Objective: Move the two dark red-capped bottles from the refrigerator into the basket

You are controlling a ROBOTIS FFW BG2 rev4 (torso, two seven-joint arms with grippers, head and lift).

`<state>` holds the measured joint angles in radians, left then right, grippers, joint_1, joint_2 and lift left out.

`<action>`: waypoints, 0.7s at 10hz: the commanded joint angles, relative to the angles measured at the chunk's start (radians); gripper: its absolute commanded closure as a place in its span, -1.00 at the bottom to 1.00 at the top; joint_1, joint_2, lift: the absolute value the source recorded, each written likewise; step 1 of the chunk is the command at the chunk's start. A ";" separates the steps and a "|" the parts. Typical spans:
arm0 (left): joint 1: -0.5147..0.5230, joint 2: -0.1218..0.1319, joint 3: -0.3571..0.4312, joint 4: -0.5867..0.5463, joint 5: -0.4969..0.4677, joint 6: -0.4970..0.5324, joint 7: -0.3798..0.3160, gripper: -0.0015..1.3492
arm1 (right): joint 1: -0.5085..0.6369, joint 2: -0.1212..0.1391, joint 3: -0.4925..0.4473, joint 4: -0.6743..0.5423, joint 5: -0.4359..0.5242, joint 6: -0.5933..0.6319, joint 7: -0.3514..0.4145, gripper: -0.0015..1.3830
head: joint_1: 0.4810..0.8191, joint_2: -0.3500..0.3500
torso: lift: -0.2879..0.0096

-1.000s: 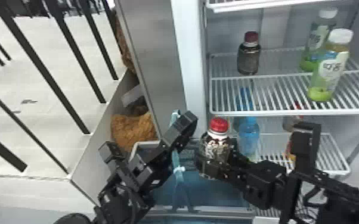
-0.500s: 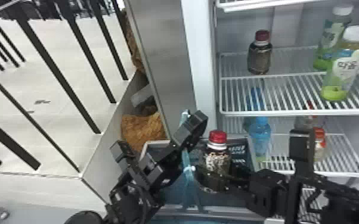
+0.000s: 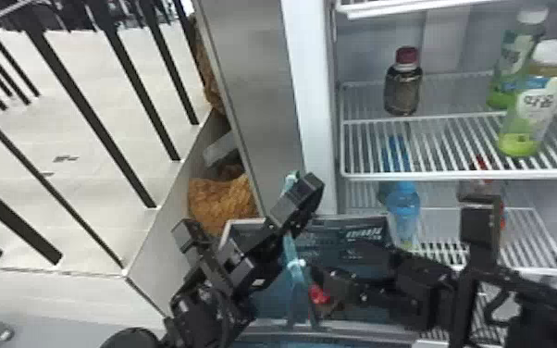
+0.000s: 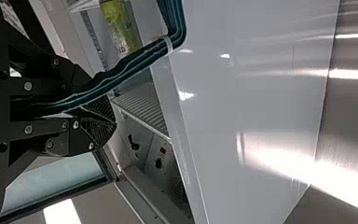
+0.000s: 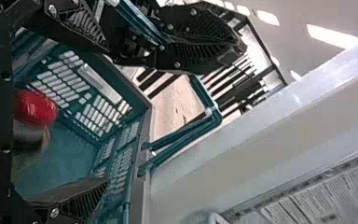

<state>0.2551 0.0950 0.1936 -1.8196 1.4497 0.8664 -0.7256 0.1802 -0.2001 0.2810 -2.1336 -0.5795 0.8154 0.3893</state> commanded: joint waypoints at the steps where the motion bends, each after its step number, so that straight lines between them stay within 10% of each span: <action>1: 0.000 0.002 0.002 0.000 0.000 0.000 0.000 0.78 | 0.016 0.002 -0.038 -0.027 0.037 -0.047 0.000 -0.85 | 0.27 0.68 | 0.71; 7: 0.003 0.002 0.002 0.000 0.002 0.002 0.000 0.78 | 0.036 0.010 -0.105 -0.050 0.099 -0.222 -0.030 -0.85 | 0.27 0.41 | 0.71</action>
<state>0.2574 0.0967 0.1954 -1.8200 1.4506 0.8688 -0.7256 0.2143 -0.1904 0.1794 -2.1831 -0.4813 0.6181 0.3610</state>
